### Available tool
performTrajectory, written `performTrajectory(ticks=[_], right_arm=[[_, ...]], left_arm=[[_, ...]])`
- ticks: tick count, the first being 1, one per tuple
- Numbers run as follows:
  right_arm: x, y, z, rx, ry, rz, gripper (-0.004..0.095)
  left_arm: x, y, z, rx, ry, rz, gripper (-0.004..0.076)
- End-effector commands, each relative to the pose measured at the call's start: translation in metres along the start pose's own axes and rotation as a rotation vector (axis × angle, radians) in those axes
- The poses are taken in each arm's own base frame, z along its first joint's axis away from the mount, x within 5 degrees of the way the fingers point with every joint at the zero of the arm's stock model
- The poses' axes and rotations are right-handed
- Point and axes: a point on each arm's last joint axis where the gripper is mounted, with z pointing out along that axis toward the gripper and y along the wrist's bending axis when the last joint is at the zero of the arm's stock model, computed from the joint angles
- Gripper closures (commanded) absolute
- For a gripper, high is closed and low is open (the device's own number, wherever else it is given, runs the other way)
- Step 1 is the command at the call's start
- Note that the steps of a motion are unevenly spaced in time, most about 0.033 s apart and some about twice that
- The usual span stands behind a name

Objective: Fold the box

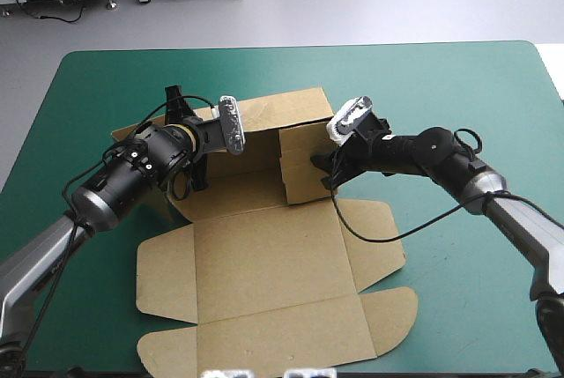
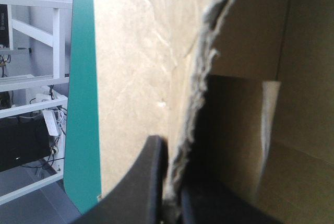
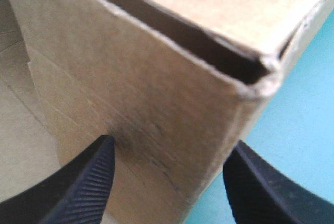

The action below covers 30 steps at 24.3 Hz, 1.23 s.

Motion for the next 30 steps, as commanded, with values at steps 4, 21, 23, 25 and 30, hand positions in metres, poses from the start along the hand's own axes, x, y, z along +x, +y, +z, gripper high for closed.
performTrajectory(ticks=[4,21,23,25,30], right_arm=[[-0.033,0.017,-0.006,0.182,-0.140,0.024,0.0362],[-0.040,0.014,0.015,0.412,-0.271,-0.001,0.0477],[-0.041,0.017,0.018,0.412,-0.268,-0.026,0.0585],[-0.038,0.017,0.023,0.410,-0.252,-0.042,0.0712],[-0.032,0.021,0.033,0.366,-0.212,-0.031,0.0926]], left_arm=[[-0.005,0.004,-0.008,-0.030,-0.047,-0.135,0.0729],[-0.005,0.005,-0.008,-0.043,-0.044,-0.151,0.0729],[-0.005,0.005,-0.008,-0.043,-0.044,-0.151,0.0729],[-0.005,0.005,-0.008,-0.044,-0.046,-0.151,0.0729],[-0.005,0.005,-0.008,-0.038,-0.044,-0.156,0.0729]])
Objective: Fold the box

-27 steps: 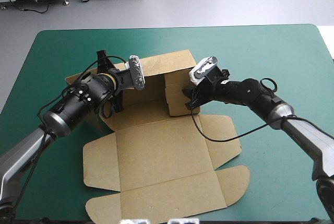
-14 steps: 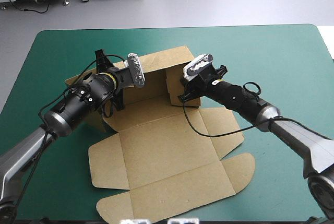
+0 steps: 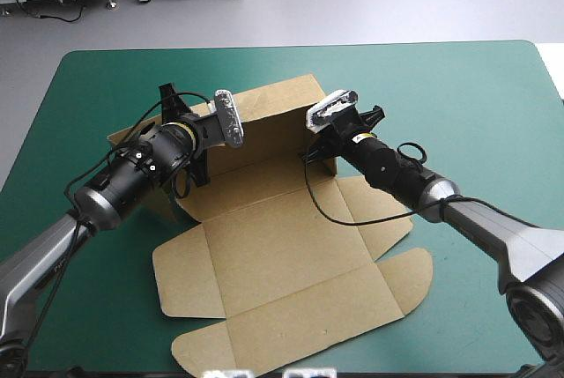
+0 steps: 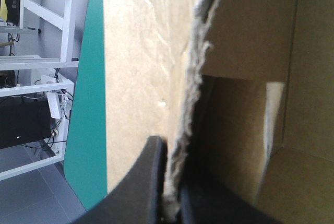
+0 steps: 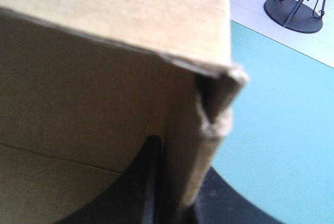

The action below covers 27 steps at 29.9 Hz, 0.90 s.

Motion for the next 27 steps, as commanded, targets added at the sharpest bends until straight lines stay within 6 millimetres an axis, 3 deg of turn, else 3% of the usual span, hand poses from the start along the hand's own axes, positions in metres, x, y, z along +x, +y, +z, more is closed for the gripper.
performTrajectory(ticks=[1,10,13,18,21,27], right_arm=[[-0.020,0.007,-0.010,-0.044,-0.046,-0.018,0.0926],[-0.020,0.013,-0.011,-0.064,-0.045,-0.008,0.0926],[-0.020,0.012,-0.011,-0.063,-0.046,-0.008,0.0926],[-0.021,0.012,-0.011,-0.056,-0.050,-0.002,0.0926],[-0.021,0.011,-0.011,-0.045,-0.057,0.000,0.0926],[-0.022,0.009,-0.011,-0.027,-0.064,0.032,0.0926]], left_arm=[[-0.005,0.002,-0.011,0.011,-0.061,-0.077,0.0729],[-0.006,-0.002,-0.012,0.027,-0.049,-0.091,0.0711],[-0.013,-0.009,-0.019,0.044,-0.060,-0.066,0.0629],[-0.026,-0.021,-0.032,0.047,-0.086,-0.008,0.0402],[-0.029,-0.026,-0.035,0.044,-0.072,-0.013,0.0364],[-0.035,-0.034,-0.047,0.031,-0.058,0.022,0.0365]])
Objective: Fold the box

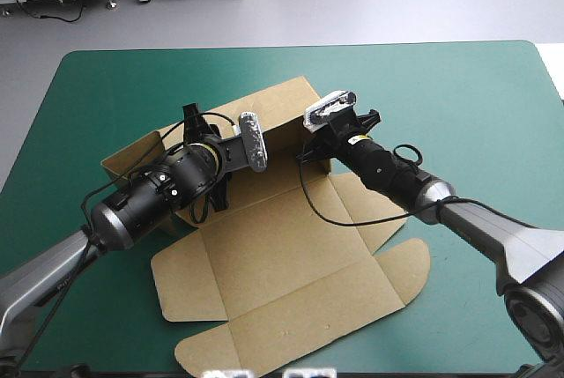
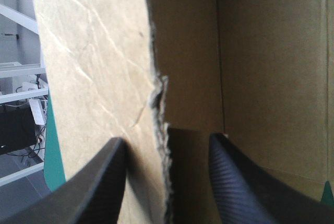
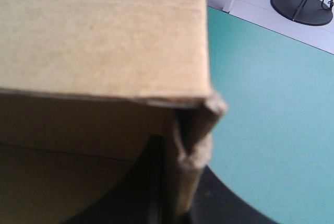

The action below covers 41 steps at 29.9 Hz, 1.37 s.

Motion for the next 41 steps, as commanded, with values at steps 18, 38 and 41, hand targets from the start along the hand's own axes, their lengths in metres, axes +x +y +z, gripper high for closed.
performTrajectory(ticks=[18,38,41], right_arm=[[-0.021,-0.005,-0.010,0.032,-0.076,0.028,0.0926],[-0.034,-0.057,-0.012,-0.056,0.003,0.234,0.0921],[-0.034,-0.070,-0.016,-0.073,0.050,0.278,0.0909]], left_arm=[[-0.019,-0.037,-0.080,0.019,-0.062,0.030,0.0365],[-0.008,0.034,-0.146,-0.049,-0.158,-0.302,0.0723],[0.013,0.065,-0.145,-0.077,-0.128,-0.445,0.0723]])
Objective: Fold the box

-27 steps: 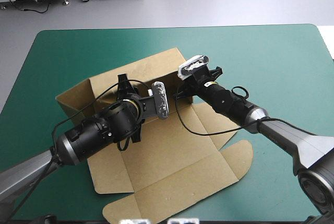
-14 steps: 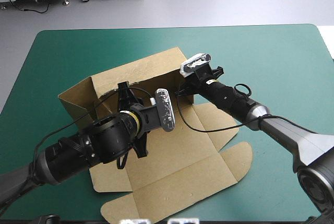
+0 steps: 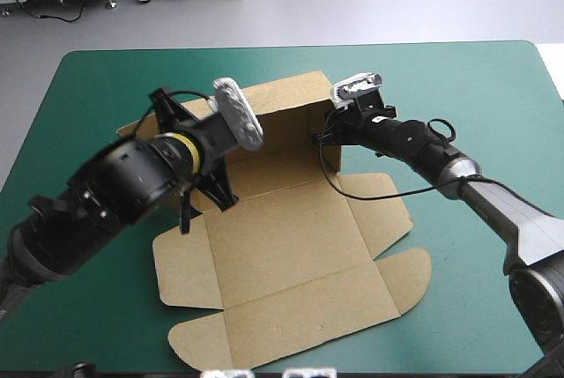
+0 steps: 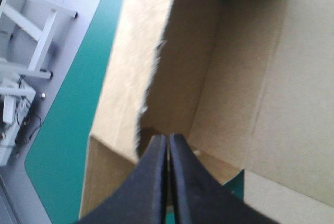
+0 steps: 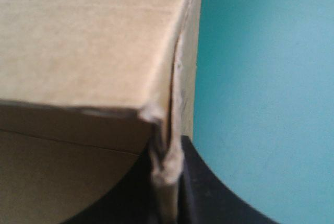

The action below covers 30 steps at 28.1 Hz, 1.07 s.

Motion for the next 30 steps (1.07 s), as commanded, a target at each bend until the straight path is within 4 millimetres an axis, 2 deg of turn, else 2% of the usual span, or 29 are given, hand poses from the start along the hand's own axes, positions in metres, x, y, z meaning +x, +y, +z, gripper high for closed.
performTrajectory(ticks=[1,4,8,14,17,22,25,28,30], right_arm=[[-0.029,-0.013,-0.024,-0.004,-0.037,0.066,0.0909],[-0.038,-0.019,-0.031,0.019,0.037,0.053,0.0909],[-0.056,-0.022,-0.049,0.087,0.122,-0.006,0.0909],[-0.078,-0.015,-0.078,0.078,0.257,-0.055,0.0910],[-0.086,-0.011,-0.090,0.062,0.316,-0.063,0.0910],[-0.095,-0.004,-0.115,0.035,0.452,-0.056,0.0910],[-0.097,-0.003,-0.121,0.038,0.444,-0.042,0.0910],[-0.094,-0.005,-0.114,0.050,0.463,-0.029,0.0911],[-0.087,-0.009,-0.095,0.044,0.508,-0.010,0.0912]], left_arm=[[0.018,0.050,-0.018,-0.084,0.011,-0.182,0.0724],[0.035,0.077,-0.013,-0.120,0.047,-0.297,0.0724],[0.069,0.111,-0.005,-0.140,0.116,-0.477,0.0724],[0.112,0.149,-0.004,-0.155,0.108,-0.733,0.0724],[0.130,0.162,0.003,-0.142,0.117,-0.832,0.0724],[0.150,0.172,0.028,-0.079,0.151,-0.916,0.0724],[0.157,0.172,0.050,-0.029,0.188,-0.928,0.0724],[0.159,0.171,0.066,0.023,0.193,-0.931,0.0724],[0.158,0.171,0.070,0.040,0.171,-0.931,0.0729]])
